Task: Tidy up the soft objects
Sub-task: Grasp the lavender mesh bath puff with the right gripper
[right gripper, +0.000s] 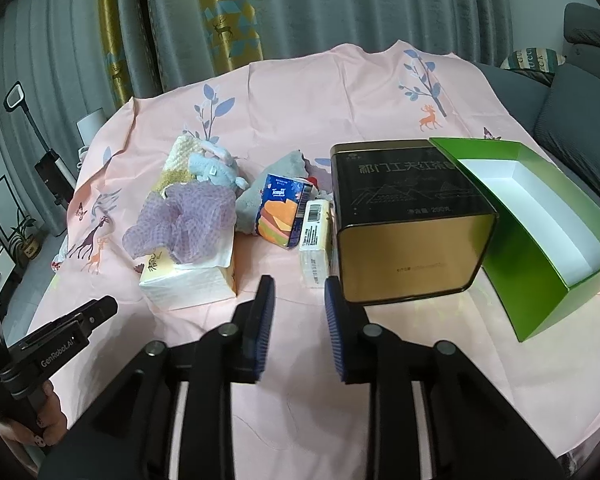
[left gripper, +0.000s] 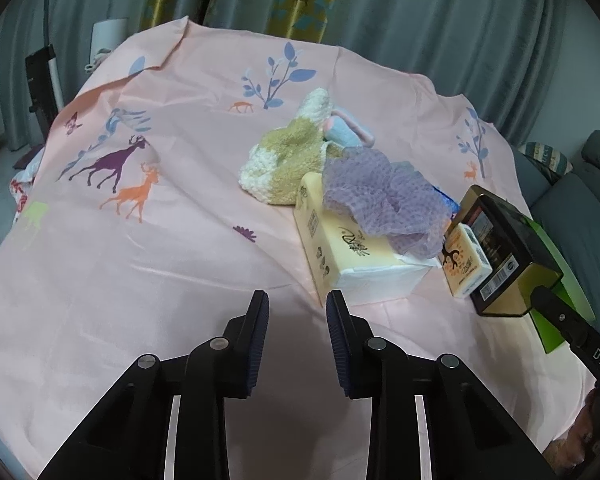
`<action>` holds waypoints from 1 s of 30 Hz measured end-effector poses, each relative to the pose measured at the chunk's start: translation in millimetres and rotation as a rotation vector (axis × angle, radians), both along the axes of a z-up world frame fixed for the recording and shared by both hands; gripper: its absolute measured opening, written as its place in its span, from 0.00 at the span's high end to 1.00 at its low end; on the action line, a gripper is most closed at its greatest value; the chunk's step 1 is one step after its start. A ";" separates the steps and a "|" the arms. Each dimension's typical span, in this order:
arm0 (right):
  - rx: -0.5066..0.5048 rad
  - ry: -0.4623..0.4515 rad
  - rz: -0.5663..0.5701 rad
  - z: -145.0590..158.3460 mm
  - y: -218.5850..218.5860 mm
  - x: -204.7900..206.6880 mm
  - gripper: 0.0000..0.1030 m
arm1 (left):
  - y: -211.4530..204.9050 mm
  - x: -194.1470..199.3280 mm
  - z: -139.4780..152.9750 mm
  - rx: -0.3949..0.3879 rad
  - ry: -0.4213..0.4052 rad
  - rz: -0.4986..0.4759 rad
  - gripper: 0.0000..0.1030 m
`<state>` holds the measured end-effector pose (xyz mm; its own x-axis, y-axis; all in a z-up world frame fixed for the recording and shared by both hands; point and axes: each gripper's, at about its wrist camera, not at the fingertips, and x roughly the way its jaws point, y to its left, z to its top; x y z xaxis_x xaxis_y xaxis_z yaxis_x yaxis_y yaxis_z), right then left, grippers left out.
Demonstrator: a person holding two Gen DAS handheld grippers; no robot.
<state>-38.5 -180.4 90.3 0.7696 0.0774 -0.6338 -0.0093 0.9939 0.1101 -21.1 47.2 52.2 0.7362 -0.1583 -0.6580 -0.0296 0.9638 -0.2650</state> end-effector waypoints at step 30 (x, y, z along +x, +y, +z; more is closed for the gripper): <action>0.099 0.249 0.180 18.0 95.4 125.0 0.13 | 67.9 7.4 -3.9 -0.159 0.092 0.200 0.19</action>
